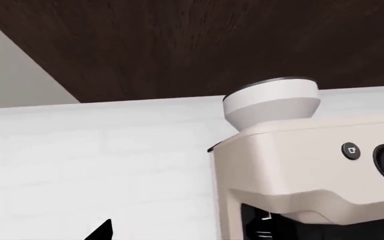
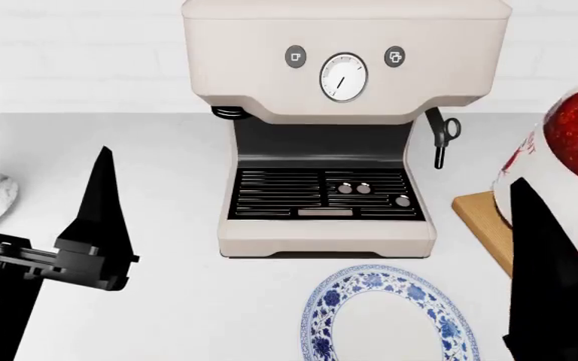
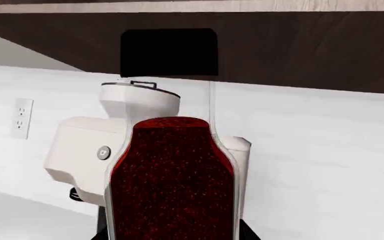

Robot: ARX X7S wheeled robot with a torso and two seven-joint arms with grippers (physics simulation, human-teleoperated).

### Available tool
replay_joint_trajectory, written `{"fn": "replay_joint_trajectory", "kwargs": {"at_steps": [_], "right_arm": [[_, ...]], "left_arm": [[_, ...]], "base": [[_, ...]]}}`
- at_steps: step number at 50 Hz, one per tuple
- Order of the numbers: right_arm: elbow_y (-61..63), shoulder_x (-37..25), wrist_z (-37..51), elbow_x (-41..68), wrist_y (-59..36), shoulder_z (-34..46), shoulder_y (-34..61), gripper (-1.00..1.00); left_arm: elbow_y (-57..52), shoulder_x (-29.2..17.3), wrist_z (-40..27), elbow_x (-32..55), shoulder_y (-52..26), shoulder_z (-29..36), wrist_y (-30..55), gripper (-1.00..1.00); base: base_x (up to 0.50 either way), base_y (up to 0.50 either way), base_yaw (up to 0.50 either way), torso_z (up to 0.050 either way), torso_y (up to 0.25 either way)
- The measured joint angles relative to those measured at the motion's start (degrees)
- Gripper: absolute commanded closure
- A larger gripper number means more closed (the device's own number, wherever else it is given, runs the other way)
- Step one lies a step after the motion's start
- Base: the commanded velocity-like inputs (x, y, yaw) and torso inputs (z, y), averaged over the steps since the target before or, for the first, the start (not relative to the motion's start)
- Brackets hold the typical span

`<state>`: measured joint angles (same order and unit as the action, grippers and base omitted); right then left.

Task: Pick the pork chop from the plate and place it on the cutting board. Then pick the condiment bottle from the cabinet and place it next to the cutting board.

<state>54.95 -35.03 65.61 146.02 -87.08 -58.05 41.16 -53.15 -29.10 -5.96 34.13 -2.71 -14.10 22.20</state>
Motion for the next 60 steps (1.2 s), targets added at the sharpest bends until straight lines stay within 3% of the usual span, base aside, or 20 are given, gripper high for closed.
{"fn": "replay_joint_trajectory", "kwargs": {"at_steps": [14, 27, 42, 54, 60], "right_arm": [[-0.2, -5.8, -6.2, -2.2, -0.8, -0.7, -6.4, 1.00], [0.3, -7.1, -32.4, -20.5, -2.0, -13.1, -17.1, 1.00], [3.0, -5.0, -53.0, -35.3, -2.3, -20.1, -25.0, 1.00], [4.4, -3.6, -59.6, -40.1, -2.7, -21.9, -28.3, 1.00], [4.6, -3.6, -63.0, -45.2, -0.4, -18.7, -31.3, 1.00]], "left_arm": [[0.1, -0.3, -0.5, -0.4, 0.2, 0.3, -0.1, -1.00], [0.4, -0.6, -0.9, -0.9, 0.2, 1.1, -0.1, -1.00], [0.8, -0.8, -1.2, -1.3, 0.0, 1.9, -0.1, -1.00], [1.0, -0.9, -1.5, -1.6, 0.0, 2.5, -0.3, -1.00], [1.1, -1.0, -1.5, -1.8, 0.1, 2.7, -0.6, -1.00]], "base": [[0.00, 0.00, 0.00, 0.000, 0.001], [0.00, 0.00, 0.00, 0.000, 0.000], [0.00, 0.00, 0.00, 0.000, 0.000], [0.00, 0.00, 0.00, 0.000, 0.000], [0.00, 0.00, 0.00, 0.000, 0.000]]}}
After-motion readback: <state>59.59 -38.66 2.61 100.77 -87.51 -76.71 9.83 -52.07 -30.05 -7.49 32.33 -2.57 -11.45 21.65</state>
